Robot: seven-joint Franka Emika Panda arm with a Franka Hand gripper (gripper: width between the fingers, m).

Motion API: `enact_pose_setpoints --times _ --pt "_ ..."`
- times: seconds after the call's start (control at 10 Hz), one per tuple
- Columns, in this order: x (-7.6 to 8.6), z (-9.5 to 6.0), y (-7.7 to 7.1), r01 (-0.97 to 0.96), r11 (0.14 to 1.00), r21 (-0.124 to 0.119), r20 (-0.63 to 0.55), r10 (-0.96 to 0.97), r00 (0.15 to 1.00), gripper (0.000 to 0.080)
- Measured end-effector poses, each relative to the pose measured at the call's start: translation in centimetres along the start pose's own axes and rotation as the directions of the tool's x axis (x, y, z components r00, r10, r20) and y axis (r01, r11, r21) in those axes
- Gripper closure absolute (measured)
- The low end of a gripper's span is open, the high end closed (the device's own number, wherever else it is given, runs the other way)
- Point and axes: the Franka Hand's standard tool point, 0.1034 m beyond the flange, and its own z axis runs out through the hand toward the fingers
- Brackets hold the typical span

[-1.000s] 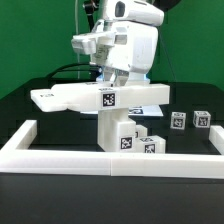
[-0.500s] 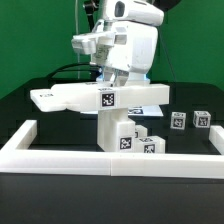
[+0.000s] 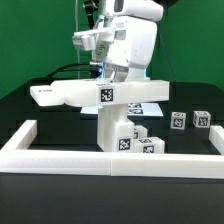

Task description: Assemble chair

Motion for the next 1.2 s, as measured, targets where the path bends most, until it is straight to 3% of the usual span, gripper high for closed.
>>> enact_pose_setpoints --times 0.9,1.1,1.2 --pt "-0.1 0.2 0.3 -0.003 1.000 -0.004 0.003 0.003 1.000 0.0509" --pt "0.0 0.4 1.2 0.002 0.998 -0.056 0.011 -0.001 1.000 0.0509" --pt "0.0 0.4 1.3 -0.005 0.998 -0.060 0.011 0.006 1.000 0.0509"
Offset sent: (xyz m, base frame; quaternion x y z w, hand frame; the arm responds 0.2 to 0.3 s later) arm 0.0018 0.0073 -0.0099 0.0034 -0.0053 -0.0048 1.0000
